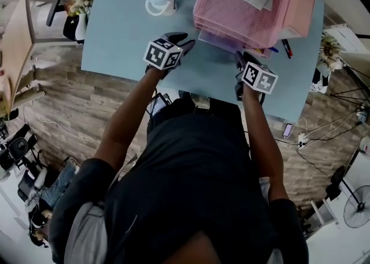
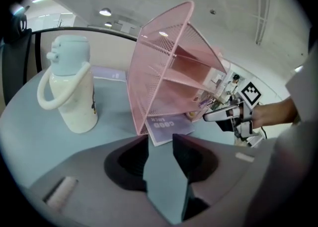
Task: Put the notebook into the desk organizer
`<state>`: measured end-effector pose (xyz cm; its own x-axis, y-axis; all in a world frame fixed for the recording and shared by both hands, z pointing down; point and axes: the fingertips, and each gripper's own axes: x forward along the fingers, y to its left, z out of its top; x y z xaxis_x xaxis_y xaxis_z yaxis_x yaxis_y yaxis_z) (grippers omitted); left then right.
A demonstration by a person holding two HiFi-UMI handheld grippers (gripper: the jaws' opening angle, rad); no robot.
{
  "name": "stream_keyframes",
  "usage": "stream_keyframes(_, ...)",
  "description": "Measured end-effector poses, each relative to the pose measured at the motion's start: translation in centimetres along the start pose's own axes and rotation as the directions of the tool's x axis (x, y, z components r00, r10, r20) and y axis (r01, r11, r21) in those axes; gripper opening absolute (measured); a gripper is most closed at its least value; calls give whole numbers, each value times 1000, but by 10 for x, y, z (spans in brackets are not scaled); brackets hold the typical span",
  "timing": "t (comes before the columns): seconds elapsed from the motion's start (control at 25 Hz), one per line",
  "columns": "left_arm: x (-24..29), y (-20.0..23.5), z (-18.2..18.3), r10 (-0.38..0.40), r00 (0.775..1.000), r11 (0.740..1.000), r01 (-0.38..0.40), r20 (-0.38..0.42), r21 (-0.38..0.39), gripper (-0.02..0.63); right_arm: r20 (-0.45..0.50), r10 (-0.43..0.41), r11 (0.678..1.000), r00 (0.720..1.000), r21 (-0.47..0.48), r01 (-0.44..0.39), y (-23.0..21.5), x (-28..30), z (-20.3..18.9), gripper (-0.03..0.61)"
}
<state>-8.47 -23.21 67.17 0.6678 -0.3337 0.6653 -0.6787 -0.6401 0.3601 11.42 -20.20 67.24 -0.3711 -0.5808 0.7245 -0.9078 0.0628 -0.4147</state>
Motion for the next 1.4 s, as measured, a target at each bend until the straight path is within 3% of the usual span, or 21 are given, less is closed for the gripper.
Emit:
stream_keyframes(0.08, -13, -3, 1, -9, 1000, 1000, 9, 12, 21, 178, 28, 3, 1000, 1000, -7, -3, 6, -11, 4, 142)
stream_keyframes(0.2, -34, -6, 2, -15, 999, 999, 13, 30, 51, 178, 70, 18, 999, 997, -31, -16, 22, -29, 13, 61)
stream_keyframes(0.6, -102, -26, 5, -29, 994, 992, 16, 101, 123, 178, 176, 173, 980, 969, -132, -151, 94, -86, 43, 63)
stream_keyframes(0.96, -149, -46, 17, -31, 986, 980, -3, 165, 201, 178, 259, 339, 926, 905, -265, -271, 159, -142, 76, 63)
stream_keyframes(1.16, -175, -56, 24, -28, 976, 978, -18, 215, 207, 178, 217, 355, 896, 910, -358, -264, 190, -166, 78, 63)
stream_keyframes(1.4, -193, -61, 31, -18, 964, 979, -36, 265, 199, 178, 243, 346, 891, 906, -389, -236, 203, -183, 87, 63)
